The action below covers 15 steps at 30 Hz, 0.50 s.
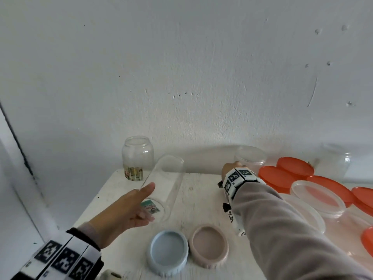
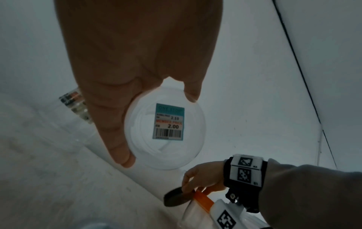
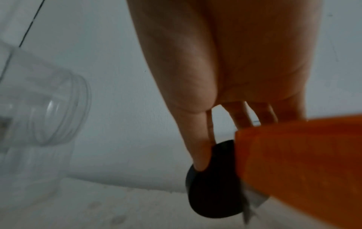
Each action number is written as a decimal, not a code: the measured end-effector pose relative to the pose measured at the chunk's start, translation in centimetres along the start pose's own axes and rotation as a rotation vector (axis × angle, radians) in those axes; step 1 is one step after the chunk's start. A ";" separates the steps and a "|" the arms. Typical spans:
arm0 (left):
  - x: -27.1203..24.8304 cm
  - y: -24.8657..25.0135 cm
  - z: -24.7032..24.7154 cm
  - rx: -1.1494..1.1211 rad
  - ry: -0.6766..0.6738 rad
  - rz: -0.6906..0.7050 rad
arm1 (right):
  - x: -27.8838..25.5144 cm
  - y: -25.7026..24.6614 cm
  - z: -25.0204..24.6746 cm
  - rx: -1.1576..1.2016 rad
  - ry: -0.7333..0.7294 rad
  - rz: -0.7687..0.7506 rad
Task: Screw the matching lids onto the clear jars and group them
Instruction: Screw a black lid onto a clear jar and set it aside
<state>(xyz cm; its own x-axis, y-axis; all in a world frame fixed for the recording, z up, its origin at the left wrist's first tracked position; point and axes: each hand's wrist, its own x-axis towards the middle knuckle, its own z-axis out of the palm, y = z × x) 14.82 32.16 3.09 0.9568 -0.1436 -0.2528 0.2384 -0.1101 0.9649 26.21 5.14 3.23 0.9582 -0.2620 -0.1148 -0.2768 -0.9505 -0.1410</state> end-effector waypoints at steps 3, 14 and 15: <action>0.0 -0.3 0.4 -0.133 -0.020 -0.014 | -1.3 -0.4 -1.5 0.029 -0.038 -0.095; -1.4 -1.1 2.5 -0.232 -0.111 -0.041 | -5.4 0.5 -4.4 0.281 0.031 -0.342; -1.6 -1.2 2.7 -0.236 -0.105 -0.032 | -5.7 0.7 -4.5 0.281 0.039 -0.336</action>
<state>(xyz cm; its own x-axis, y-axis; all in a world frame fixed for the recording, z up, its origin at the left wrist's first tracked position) 12.52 29.82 2.18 0.9285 -0.2465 -0.2776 0.3123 0.1145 0.9430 20.92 5.21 8.22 0.9989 0.0428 0.0195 0.0470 -0.9031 -0.4268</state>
